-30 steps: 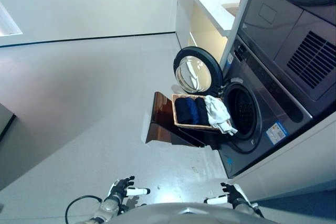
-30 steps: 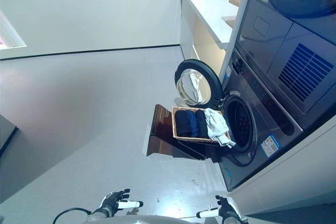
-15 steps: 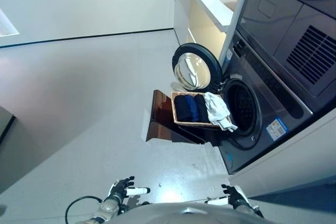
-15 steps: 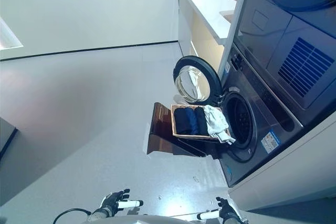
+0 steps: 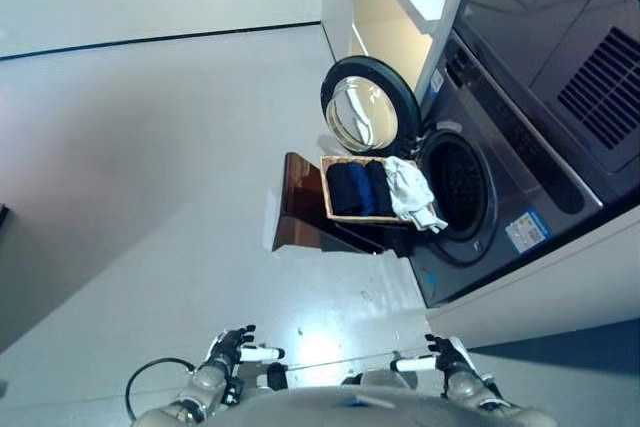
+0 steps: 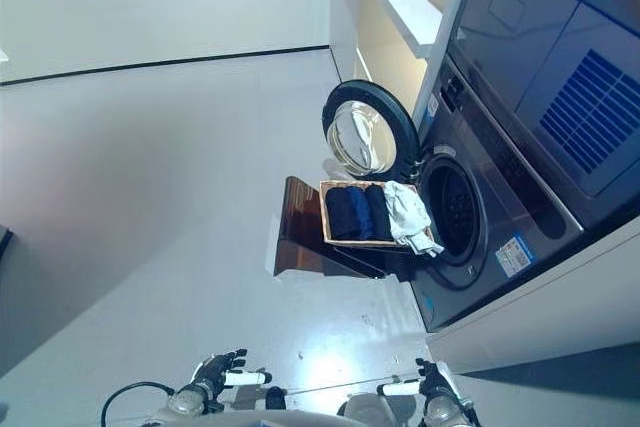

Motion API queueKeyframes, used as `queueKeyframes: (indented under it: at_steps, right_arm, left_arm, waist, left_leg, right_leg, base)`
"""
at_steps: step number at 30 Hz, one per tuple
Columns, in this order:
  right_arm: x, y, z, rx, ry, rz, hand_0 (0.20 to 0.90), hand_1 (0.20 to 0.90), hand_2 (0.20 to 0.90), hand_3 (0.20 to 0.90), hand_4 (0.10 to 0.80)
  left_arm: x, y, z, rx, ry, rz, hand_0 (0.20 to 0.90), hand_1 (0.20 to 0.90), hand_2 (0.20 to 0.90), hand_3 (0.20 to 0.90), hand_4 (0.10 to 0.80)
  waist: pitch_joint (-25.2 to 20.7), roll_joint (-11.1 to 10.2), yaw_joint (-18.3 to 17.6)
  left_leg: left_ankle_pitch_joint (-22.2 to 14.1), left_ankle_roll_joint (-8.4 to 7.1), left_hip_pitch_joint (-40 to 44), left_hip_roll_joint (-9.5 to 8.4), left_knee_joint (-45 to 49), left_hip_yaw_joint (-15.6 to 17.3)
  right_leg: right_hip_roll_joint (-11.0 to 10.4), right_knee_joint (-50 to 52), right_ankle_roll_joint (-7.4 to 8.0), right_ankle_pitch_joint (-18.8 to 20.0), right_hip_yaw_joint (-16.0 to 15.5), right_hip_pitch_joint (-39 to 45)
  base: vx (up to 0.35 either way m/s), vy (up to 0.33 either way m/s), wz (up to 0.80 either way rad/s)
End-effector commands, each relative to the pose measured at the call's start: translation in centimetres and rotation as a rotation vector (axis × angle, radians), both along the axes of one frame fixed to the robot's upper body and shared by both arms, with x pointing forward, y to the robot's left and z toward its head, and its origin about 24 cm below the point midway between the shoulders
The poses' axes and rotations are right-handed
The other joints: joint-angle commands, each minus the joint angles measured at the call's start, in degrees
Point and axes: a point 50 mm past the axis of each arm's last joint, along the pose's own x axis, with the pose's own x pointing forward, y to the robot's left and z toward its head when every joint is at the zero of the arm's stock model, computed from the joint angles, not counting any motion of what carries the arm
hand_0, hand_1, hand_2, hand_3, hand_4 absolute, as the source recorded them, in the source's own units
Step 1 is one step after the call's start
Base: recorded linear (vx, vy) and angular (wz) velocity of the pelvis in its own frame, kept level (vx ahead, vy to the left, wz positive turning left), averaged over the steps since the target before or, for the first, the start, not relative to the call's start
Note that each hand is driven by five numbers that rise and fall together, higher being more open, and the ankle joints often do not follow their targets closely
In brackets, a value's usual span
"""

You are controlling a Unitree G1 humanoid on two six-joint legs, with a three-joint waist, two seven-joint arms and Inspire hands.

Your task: Pick up the clothes and place them into the washing machine

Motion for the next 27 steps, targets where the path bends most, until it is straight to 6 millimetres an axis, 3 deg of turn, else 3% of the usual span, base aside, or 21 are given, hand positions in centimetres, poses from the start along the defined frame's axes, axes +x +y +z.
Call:
queueKeyframes:
  at_steps: [1,3,4,8,10,11,13,14,15,17,18,19,22,23,25,27]
  right_arm:
    - [1.1,-3.1,1.4,-0.112,-0.036,-0.038,0.900,0.900,0.900,0.900,0.800]
    - [2.2,-3.8,2.1,-0.140,-0.049,-0.023,0.900,0.900,0.900,0.900,0.800]
    - [2.4,-4.1,2.3,-0.150,-0.053,-0.025,0.900,0.900,0.900,0.900,0.800]
    - [2.4,-4.6,2.5,-0.159,-0.056,-0.037,0.900,0.900,0.900,0.900,0.800]
    - [2.0,-4.3,2.2,-0.150,-0.053,-0.036,0.900,0.900,0.900,0.900,0.800]
    - [2.1,-4.1,2.2,-0.147,-0.058,-0.034,0.900,0.900,0.900,0.900,0.800]
    - [2.3,-3.9,2.2,-0.143,-0.074,-0.035,0.900,0.900,0.900,0.900,0.800]
    - [2.3,-3.8,2.2,-0.142,-0.074,-0.035,0.900,0.900,0.900,0.900,0.800]
    - [2.4,-3.6,2.1,-0.141,-0.077,-0.027,0.900,0.900,0.900,0.900,0.800]
    - [3.1,-3.6,2.4,-0.152,-0.092,-0.018,0.900,0.900,0.900,0.900,0.800]
    - [3.5,-3.7,2.7,-0.159,-0.104,-0.023,0.900,0.900,0.900,0.900,0.800]
    - [4.0,-3.8,2.9,-0.164,-0.121,-0.025,0.900,0.900,0.900,0.900,0.800]
    - [5.0,-4.0,3.6,-0.174,-0.165,-0.023,0.900,0.900,0.900,0.900,0.800]
    - [5.4,-3.9,3.8,-0.176,-0.177,-0.019,0.900,0.900,0.900,0.900,0.800]
    - [6.1,-4.1,4.3,-0.185,-0.215,-0.018,0.900,0.900,0.900,0.900,0.800]
    - [6.4,-4.1,4.5,-0.184,-0.226,-0.017,0.900,0.900,0.900,0.900,0.800]
  left_arm:
    - [2.5,1.4,1.1,0.034,-0.089,0.042,0.900,0.900,0.900,0.900,0.800]
    - [3.2,1.4,1.4,0.042,-0.108,0.023,0.900,0.900,0.900,0.900,0.800]
    - [3.5,1.5,1.5,0.049,-0.115,0.026,0.900,0.900,0.900,0.900,0.800]
    - [4.0,1.9,1.8,0.073,-0.140,0.070,0.900,0.900,0.900,0.900,0.800]
    - [3.5,1.4,1.5,0.057,-0.135,0.094,0.900,0.900,0.900,0.900,0.800]
    - [3.6,0.8,1.5,0.033,-0.146,0.102,0.900,0.900,0.900,0.900,0.800]
    - [4.1,0.0,1.6,0.006,-0.169,0.083,0.900,0.900,0.900,0.900,0.800]
    - [4.1,0.0,1.6,0.007,-0.169,0.083,0.900,0.900,0.900,0.900,0.800]
    - [4.3,-0.4,1.7,-0.010,-0.181,0.086,0.900,0.900,0.900,0.900,0.800]
    - [4.3,-0.7,1.7,-0.021,-0.189,0.114,0.900,0.900,0.900,0.900,0.800]
    - [4.3,-0.8,1.7,-0.024,-0.196,0.118,0.900,0.900,0.900,0.900,0.800]
    - [4.4,-0.8,1.8,-0.023,-0.202,0.119,0.900,0.900,0.900,0.900,0.800]
    - [3.7,-0.1,1.5,0.005,-0.182,0.143,0.900,0.900,0.900,0.900,0.800]
    - [3.6,0.2,1.5,0.016,-0.182,0.151,0.900,0.900,0.900,0.900,0.800]
    - [2.9,1.0,1.3,0.045,-0.153,0.172,0.900,0.900,0.900,0.900,0.800]
    - [2.1,1.5,1.0,0.070,-0.118,0.172,0.900,0.900,0.900,0.900,0.800]
  waist:
    - [-1.1,-0.1,0.5]
    - [-0.4,-0.2,0.3]
    - [-0.4,-0.4,0.0]
    - [-1.7,-1.5,-1.3]
    - [-3.3,-1.3,-1.8]
    - [-3.5,-1.4,-1.4]
    - [-2.8,-2.7,-0.7]
    - [-3.0,-3.0,-0.8]
    - [-2.0,-4.1,0.8]
    - [-1.2,-5.0,2.0]
    - [-0.7,-5.1,3.1]
    - [-0.6,-5.5,3.7]
    - [0.1,-6.0,5.7]
    - [0.1,-5.8,6.3]
    - [0.0,-4.4,7.5]
    - [-0.7,-3.5,8.3]
  left_leg:
    - [-8.5,-1.08,4.2,-3.39,3.0,-0.1]
    - [-10.3,-2.29,7.9,-2.80,1.3,-0.5]
    - [-10.8,-2.89,9.1,-2.58,0.9,-0.8]
    - [-14.2,-4.36,14.0,0.25,1.9,-2.0]
    - [-11.8,-5.47,12.4,2.51,8.6,-2.4]
    - [-9.0,-6.04,9.7,3.21,16.6,-2.5]
    - [-5.4,-5.50,2.5,3.56,30.8,-3.4]
    - [-5.1,-5.48,2.3,3.31,30.7,-3.5]
    - [-2.4,-4.80,-2.6,3.22,41.9,-4.1]
    - [-1.1,-4.42,-7.1,2.97,46.5,-4.0]
    - [-2.3,-4.03,-10.1,2.05,47.2,-4.2]
    - [-2.6,-3.59,-13.0,1.50,45.1,-4.1]
    - [-2.2,-4.06,-17.0,2.76,35.6,-3.6]
    - [-1.0,-4.27,-16.7,2.03,26.9,-4.2]
    - [4.8,-5.78,-16.8,2.27,10.4,-6.3]
    - [7.1,-6.39,-16.9,2.14,4.3,-6.3]
  right_leg:
    - [-0.2,-18.2,-2.05,15.1,-2.0,0.1]
    - [-3.1,-27.6,-1.41,19.6,-5.9,-2.0]
    - [-4.1,-29.9,-0.91,21.1,-6.1,-2.8]
    - [-1.9,-30.6,-1.52,23.1,-1.2,-2.2]
    - [1.2,-29.6,-3.42,21.7,-0.8,-0.4]
    - [2.6,-29.8,-4.64,20.9,-1.4,1.6]
    - [3.9,-31.0,-6.89,19.1,-1.3,5.5]
    - [3.7,-31.0,-6.87,19.1,-1.4,5.3]
    - [5.0,-32.2,-8.93,17.4,-1.1,9.2]
    - [5.2,-32.7,-9.55,16.1,-0.9,11.4]
    - [5.7,-32.7,-9.83,15.4,-0.1,12.5]
    - [5.5,-32.7,-9.75,14.9,0.5,13.1]
    - [6.1,-33.0,-8.90,13.4,2.6,16.0]
    - [6.4,-33.4,-8.45,12.9,3.3,16.7]
    - [7.9,-35.0,-7.48,11.4,5.1,19.8]
    - [8.3,-35.6,-6.91,9.5,6.3,22.5]
  base:
    - [0.289,-0.114,0.36]
    - [0.339,-0.163,0.50]
    - [0.370,-0.181,0.54]
    - [0.370,-0.219,0.16]
    - [0.386,-0.311,0.28]
    - [0.308,-0.329,0.44]
    - [0.192,-0.294,0.15]
    - [0.237,-0.347,0.08]
    - [0.226,-0.287,-0.10]
    - [0.254,-0.249,-0.51]
    - [0.215,-0.101,-0.35]
    - [0.223,-0.050,-0.05]
    - [0.269,0.010,-0.21]
    - [0.330,0.102,-0.24]
    - [0.390,0.136,-0.34]
    - [0.371,0.141,-0.53]
